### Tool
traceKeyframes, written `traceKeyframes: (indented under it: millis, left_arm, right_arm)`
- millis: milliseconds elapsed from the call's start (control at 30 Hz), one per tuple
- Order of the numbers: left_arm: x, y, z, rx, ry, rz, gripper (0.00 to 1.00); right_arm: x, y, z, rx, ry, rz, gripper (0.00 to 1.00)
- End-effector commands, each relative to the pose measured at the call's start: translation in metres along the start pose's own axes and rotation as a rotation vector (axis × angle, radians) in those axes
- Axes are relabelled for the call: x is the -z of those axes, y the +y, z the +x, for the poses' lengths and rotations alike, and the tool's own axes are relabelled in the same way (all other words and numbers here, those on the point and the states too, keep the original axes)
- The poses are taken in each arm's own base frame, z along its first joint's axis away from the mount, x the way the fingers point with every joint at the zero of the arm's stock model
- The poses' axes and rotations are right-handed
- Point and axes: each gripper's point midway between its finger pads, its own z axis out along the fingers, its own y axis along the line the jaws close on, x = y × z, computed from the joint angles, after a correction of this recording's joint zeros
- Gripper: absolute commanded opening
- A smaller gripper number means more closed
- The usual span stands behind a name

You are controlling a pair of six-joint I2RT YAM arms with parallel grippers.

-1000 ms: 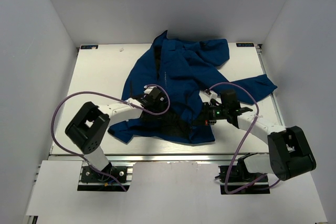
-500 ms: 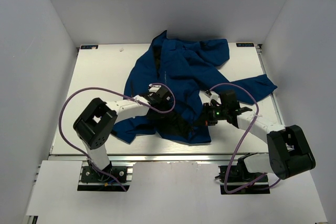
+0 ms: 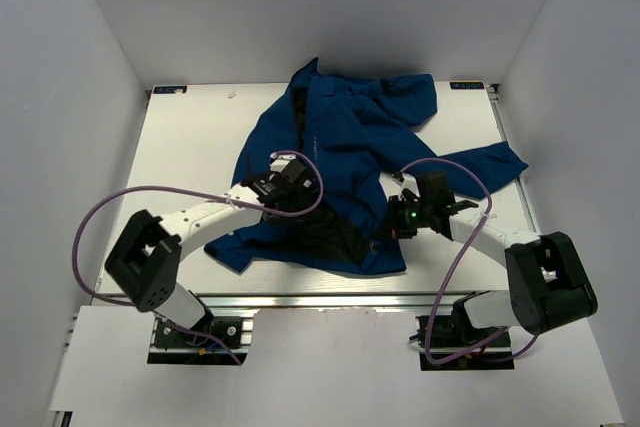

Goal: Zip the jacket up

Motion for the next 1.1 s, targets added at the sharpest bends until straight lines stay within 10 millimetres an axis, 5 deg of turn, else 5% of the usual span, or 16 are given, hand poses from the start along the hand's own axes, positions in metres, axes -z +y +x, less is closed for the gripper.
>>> traceKeyframes:
  millis: [0,167,433,533,767,933,1067]
  left_arm:
    - [0.017,0.021,-0.004,-0.002,-0.037,-0.050,0.46]
    - [0.015,0.028,0.008,0.002,-0.024,-0.046,0.37]
    - [0.018,0.010,0.015,0.015,-0.010,0.078,0.00]
    - [0.023,0.001,0.016,0.006,-0.008,0.143,0.00]
    - [0.084,-0.051,-0.018,0.058,-0.196,0.565,0.00]
    - [0.137,-0.063,-0.038,0.140,-0.362,0.805,0.00]
    - [0.152,-0.065,-0.040,0.204,-0.408,0.901,0.00]
  right_arm:
    - [0.002,-0.005,-0.015,0.019,-0.022,0.048,0.00]
    - [0.002,-0.007,-0.017,0.008,-0.022,0.058,0.00]
    - [0.004,-0.002,-0.017,0.032,-0.024,0.028,0.00]
    - [0.006,0.011,-0.021,0.074,-0.040,-0.021,0.00]
    - [0.009,0.077,-0.043,0.230,-0.127,-0.162,0.00]
    - [0.013,0.125,-0.062,0.238,-0.225,-0.334,0.00]
    - [0.016,0.163,-0.070,0.311,-0.289,-0.406,0.00]
